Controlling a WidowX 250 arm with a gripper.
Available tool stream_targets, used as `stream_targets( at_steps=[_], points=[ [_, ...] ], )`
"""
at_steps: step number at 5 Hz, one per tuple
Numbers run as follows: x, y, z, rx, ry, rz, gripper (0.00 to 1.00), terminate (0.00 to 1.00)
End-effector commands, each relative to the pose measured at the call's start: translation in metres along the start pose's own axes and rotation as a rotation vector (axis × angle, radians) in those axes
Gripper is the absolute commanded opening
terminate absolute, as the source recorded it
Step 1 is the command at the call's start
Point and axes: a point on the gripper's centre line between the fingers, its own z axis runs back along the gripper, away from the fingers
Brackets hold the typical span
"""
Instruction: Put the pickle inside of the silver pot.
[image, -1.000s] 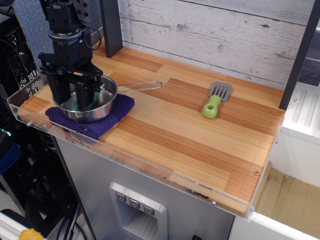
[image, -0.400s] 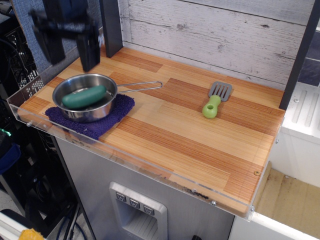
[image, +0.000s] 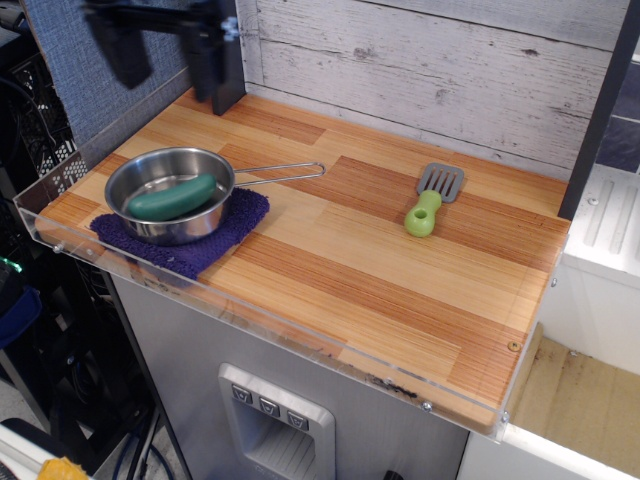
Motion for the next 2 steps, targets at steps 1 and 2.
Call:
stream_targets(
  at_steps=[1,2],
  points=[
    [0.0001,-0.0020,0.0234,0.038,-0.068,-0.018,1.00,0.00],
    [0.0001,-0.0020,0.0234,0.038,-0.068,-0.018,1.00,1.00]
  ],
)
